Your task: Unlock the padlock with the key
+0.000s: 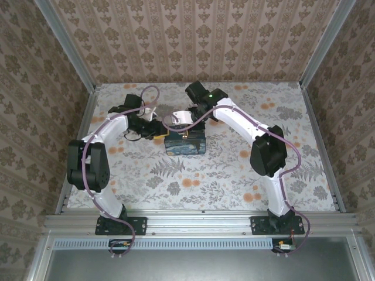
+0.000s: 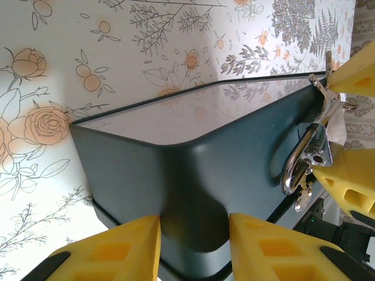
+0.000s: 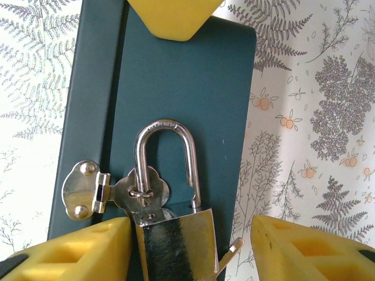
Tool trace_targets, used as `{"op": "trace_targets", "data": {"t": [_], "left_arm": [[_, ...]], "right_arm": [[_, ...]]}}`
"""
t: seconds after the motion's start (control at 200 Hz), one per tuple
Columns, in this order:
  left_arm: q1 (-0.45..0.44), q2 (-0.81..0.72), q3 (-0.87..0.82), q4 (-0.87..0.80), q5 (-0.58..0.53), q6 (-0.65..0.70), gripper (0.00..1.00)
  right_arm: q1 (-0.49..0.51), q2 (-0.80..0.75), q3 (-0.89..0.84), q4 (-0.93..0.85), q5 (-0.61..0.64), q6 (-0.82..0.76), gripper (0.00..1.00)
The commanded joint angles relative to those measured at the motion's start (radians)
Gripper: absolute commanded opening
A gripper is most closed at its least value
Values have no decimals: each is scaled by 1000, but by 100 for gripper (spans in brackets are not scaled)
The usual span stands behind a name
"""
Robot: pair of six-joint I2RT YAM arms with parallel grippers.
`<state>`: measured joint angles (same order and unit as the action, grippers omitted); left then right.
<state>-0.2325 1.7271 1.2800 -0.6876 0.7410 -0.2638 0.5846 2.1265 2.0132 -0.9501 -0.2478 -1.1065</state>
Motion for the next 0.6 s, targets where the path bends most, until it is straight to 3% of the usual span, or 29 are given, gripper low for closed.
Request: {"op": "trace_targets", "data": {"t": [0.0, 0.31, 0.595], "left_arm": [[12, 32, 7, -41, -37, 37, 34], [19, 38, 4, -39, -33, 41, 34], [19, 46, 1, -36, -27, 41, 34]], "right_arm": [[-22, 52, 22, -70, 20, -41, 55], [-35, 78, 98, -107, -32, 50, 39], [-43, 100, 188, -179, -65, 101, 35]]}}
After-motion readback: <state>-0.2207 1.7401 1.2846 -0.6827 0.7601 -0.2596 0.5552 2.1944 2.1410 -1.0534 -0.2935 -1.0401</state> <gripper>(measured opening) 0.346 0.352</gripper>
